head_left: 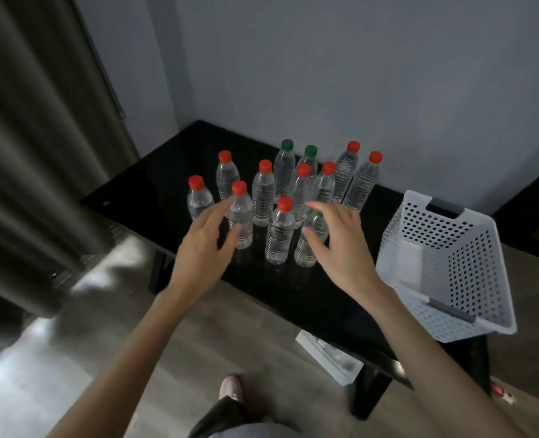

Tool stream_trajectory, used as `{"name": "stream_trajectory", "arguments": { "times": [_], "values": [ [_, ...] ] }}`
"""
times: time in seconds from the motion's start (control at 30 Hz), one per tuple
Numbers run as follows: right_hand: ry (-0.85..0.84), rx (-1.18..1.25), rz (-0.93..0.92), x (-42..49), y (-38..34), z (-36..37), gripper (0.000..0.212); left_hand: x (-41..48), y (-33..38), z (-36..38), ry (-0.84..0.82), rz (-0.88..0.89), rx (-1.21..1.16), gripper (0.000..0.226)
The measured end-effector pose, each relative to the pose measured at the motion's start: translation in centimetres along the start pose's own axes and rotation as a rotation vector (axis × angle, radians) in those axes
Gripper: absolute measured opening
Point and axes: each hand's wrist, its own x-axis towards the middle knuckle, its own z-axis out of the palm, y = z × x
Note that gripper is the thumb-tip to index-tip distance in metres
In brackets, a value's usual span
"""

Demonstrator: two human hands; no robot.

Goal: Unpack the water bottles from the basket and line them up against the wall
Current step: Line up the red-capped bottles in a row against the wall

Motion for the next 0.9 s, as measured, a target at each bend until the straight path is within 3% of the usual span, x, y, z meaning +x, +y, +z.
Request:
{"name": "stream_trajectory", "arguments": {
  "times": [0.43, 0.9],
  "values": [
    [-0.095, 0.044, -0.100, 3.6, -8.7, 5.5, 0.040, 0.5, -7.5, -8.7, 0.139, -0.038, 0.053, 0.047],
    [-0.032, -0.051, 0.143, 12.6, -15.2, 17.6, 0.035, 13.2, -19.7, -13.1, -0.154, 0.181, 0.091, 0.049]
  ]
}}
